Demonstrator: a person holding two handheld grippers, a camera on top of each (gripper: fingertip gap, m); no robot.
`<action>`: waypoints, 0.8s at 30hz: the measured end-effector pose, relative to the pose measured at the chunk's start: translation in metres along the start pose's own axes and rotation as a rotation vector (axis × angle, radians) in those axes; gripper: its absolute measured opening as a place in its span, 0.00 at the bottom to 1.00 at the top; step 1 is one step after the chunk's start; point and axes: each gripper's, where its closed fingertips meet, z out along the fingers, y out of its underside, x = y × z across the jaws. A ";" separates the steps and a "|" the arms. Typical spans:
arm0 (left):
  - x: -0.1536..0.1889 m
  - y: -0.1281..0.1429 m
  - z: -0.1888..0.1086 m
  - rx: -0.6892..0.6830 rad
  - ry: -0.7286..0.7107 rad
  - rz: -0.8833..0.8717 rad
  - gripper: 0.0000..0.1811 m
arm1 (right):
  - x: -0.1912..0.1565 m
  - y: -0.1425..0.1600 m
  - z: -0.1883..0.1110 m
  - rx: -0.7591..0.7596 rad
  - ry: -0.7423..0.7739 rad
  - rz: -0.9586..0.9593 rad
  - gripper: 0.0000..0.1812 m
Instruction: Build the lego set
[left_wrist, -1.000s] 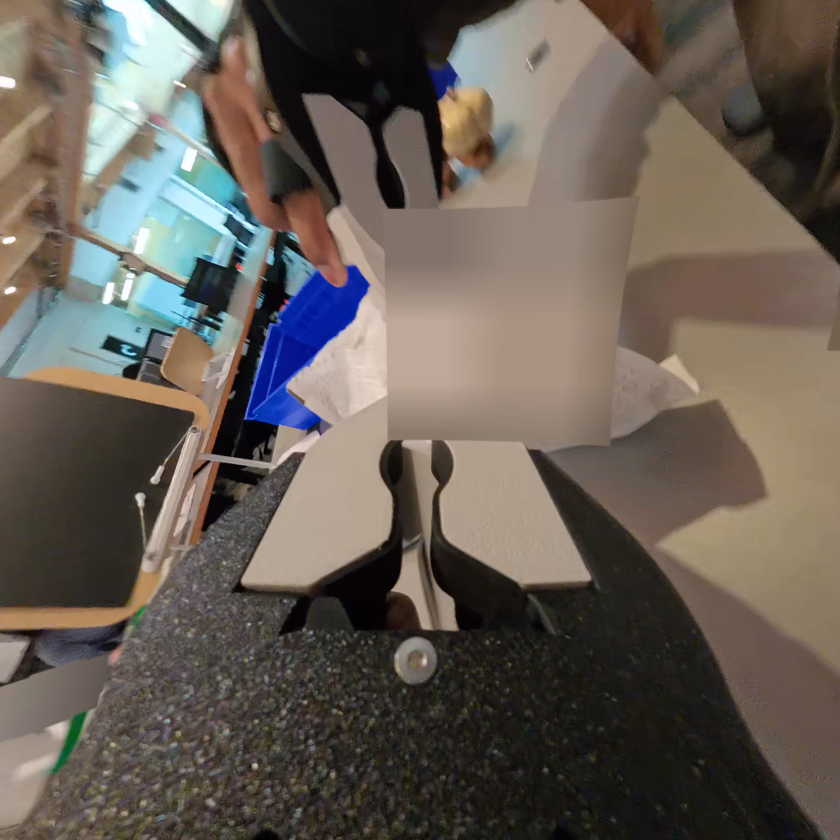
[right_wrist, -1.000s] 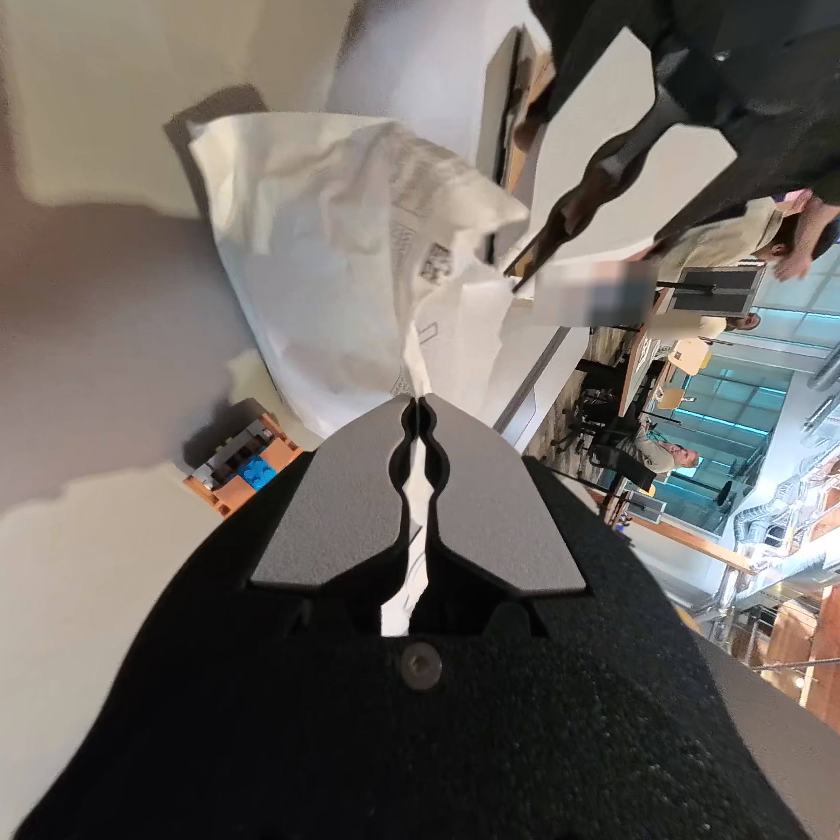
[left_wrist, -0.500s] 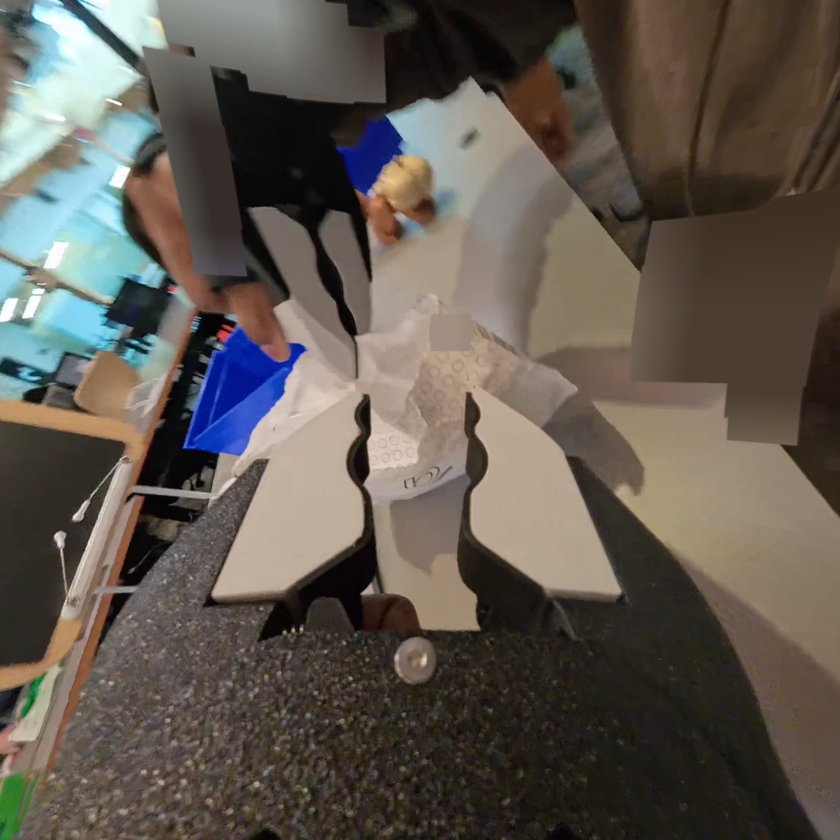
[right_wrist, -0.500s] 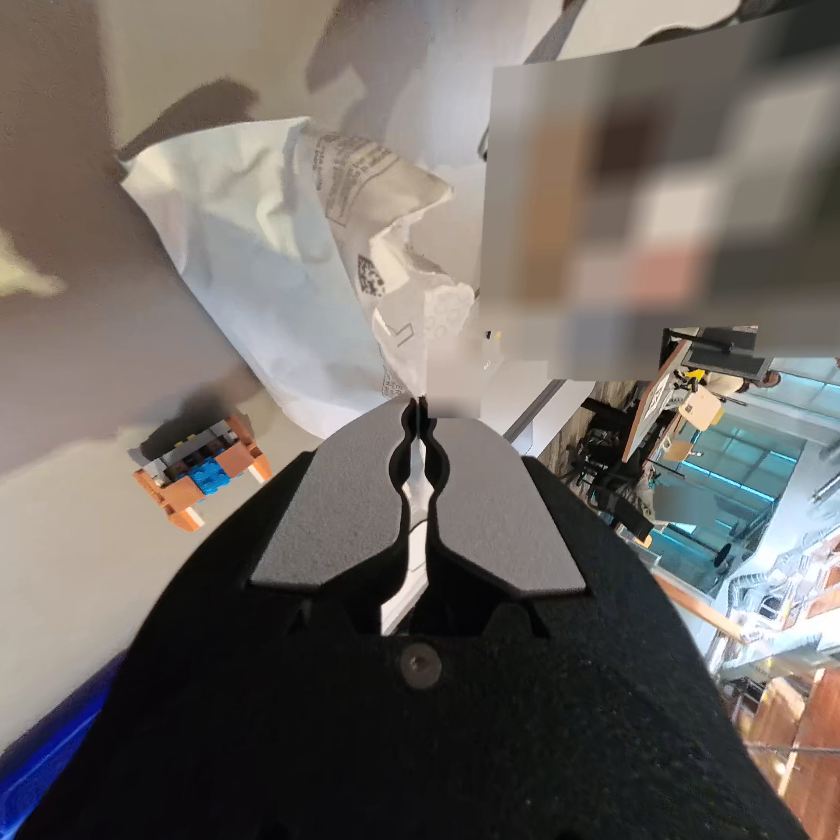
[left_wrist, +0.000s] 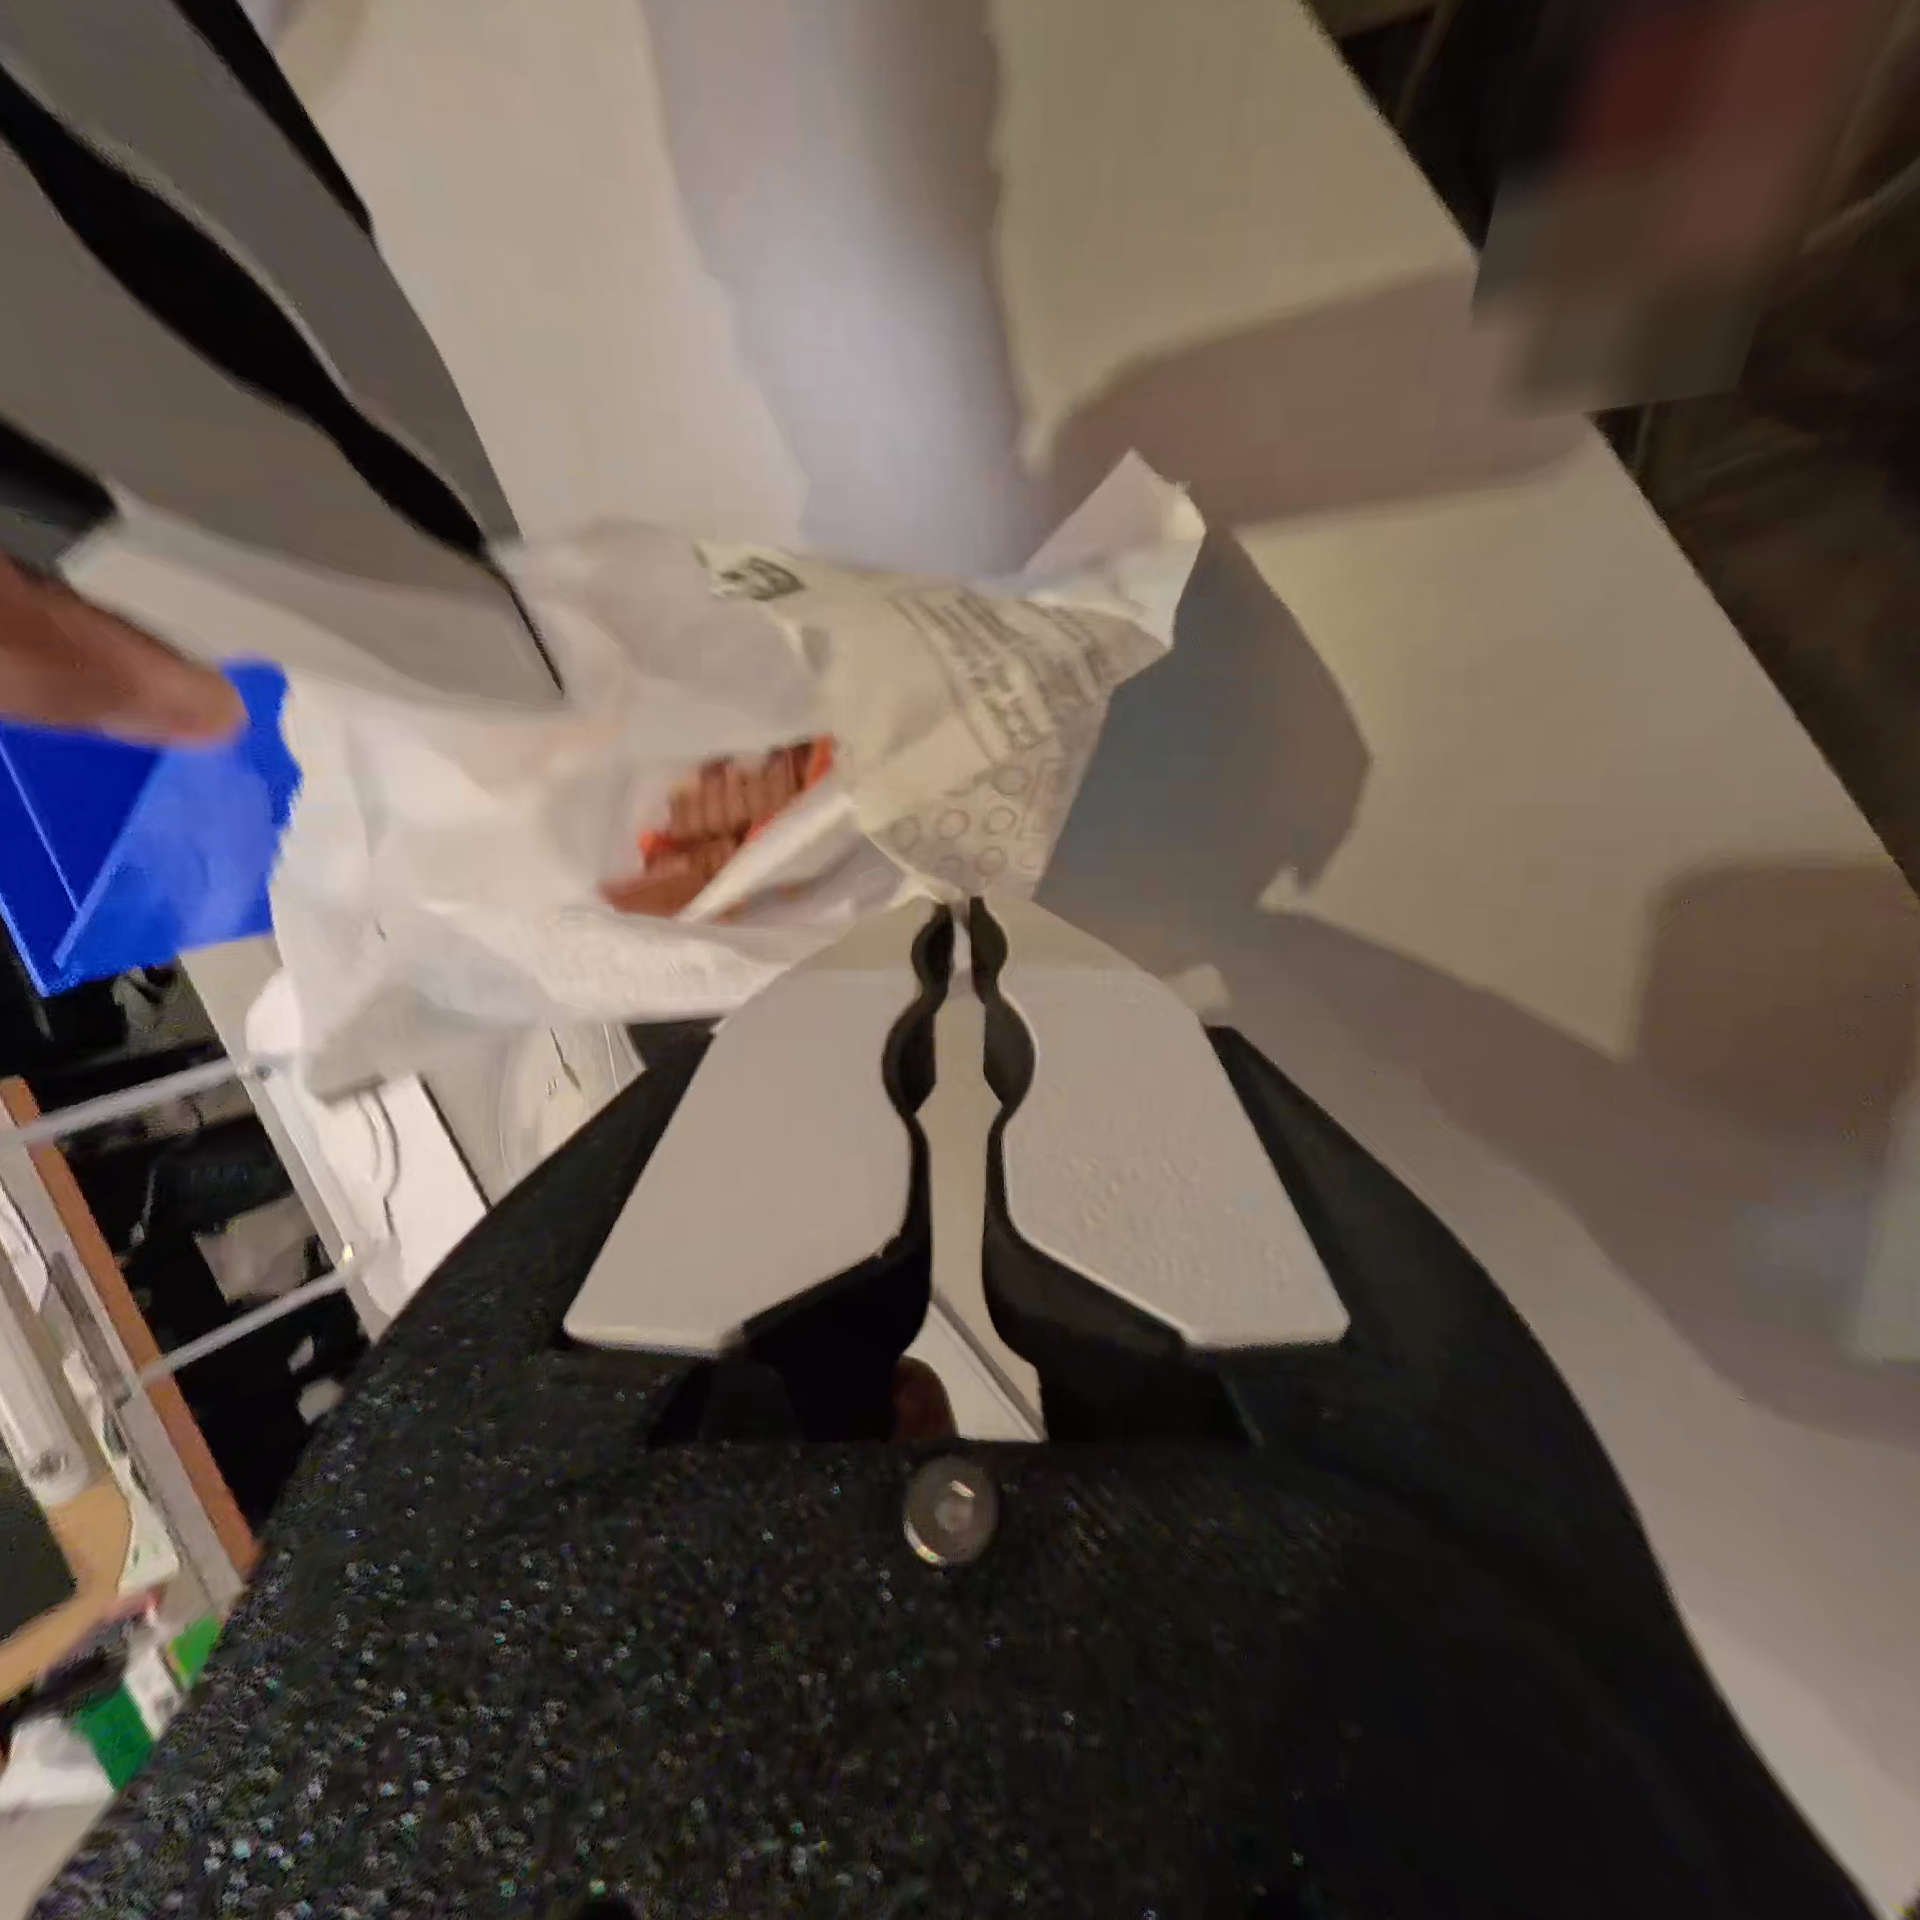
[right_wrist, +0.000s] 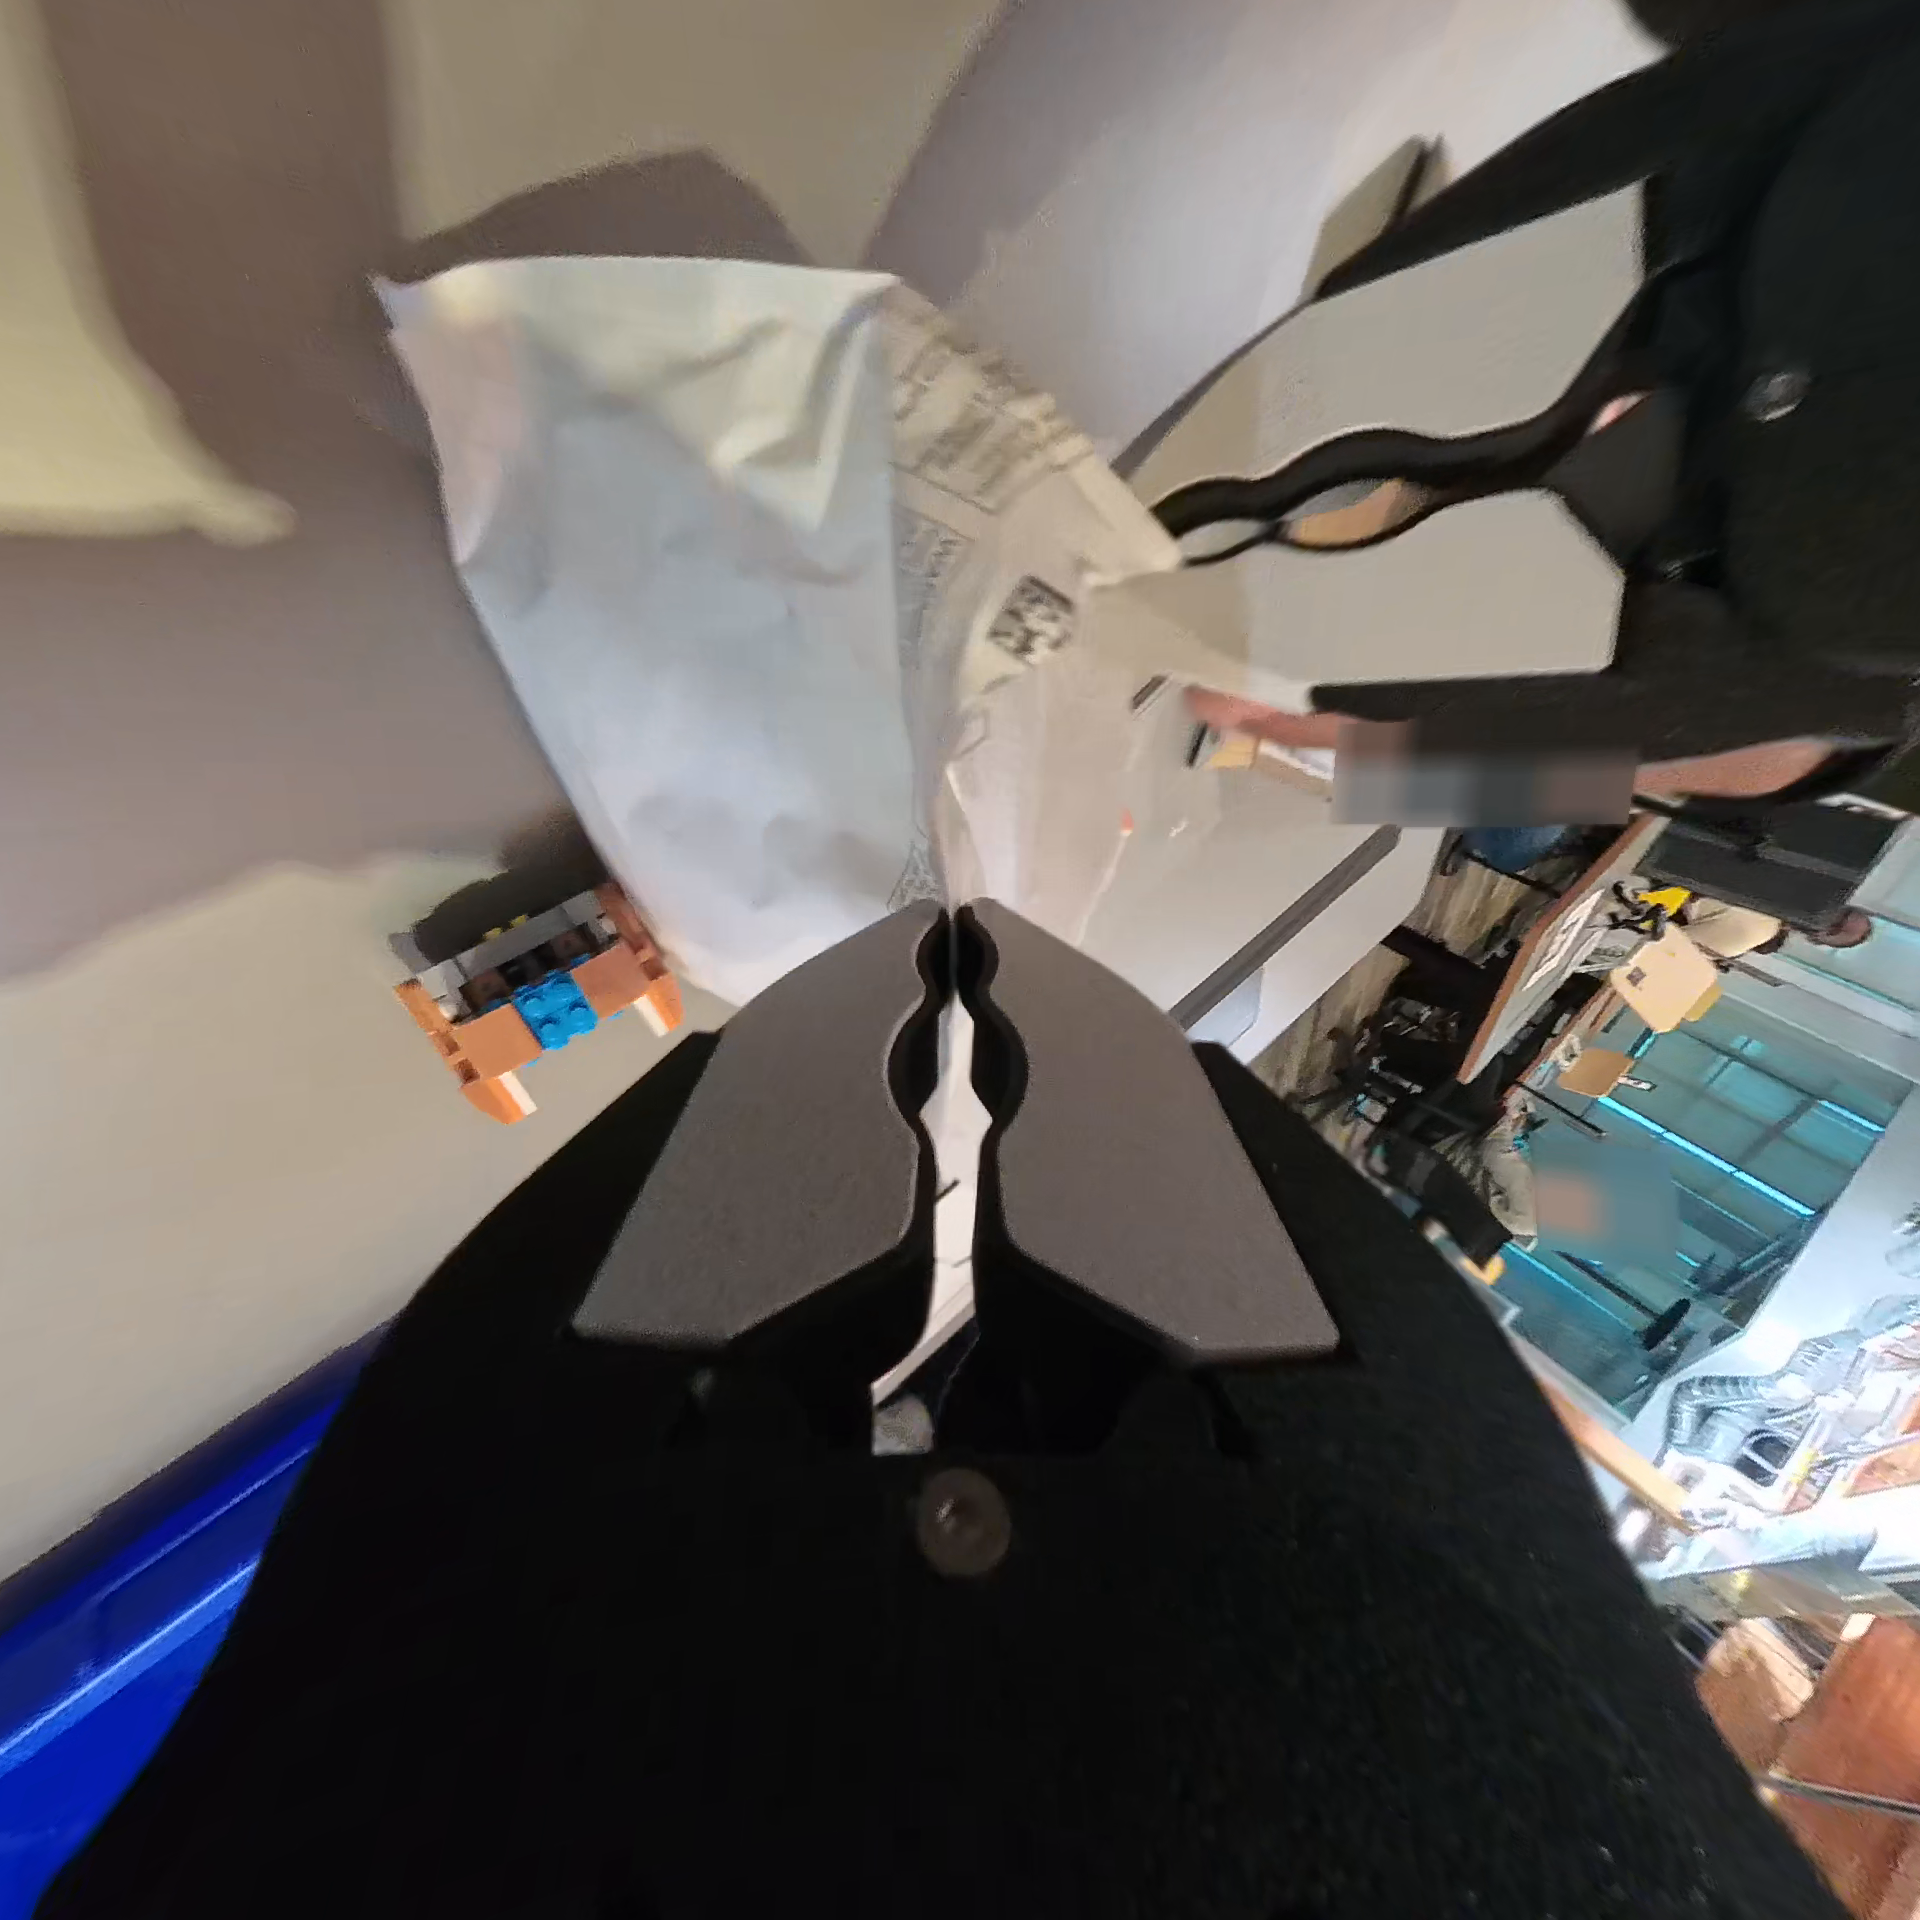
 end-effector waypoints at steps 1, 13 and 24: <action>0.001 0.006 -0.003 -0.030 -0.006 -0.015 0.01 | -0.004 0.002 -0.003 0.000 -0.020 0.016 0.00; -0.013 0.018 -0.031 -0.036 -0.157 -0.048 0.00 | -0.034 -0.024 -0.022 0.134 -0.365 0.329 0.00; -0.006 0.012 -0.045 0.452 -0.650 -0.544 0.22 | -0.008 -0.010 -0.005 0.090 -0.307 0.488 0.00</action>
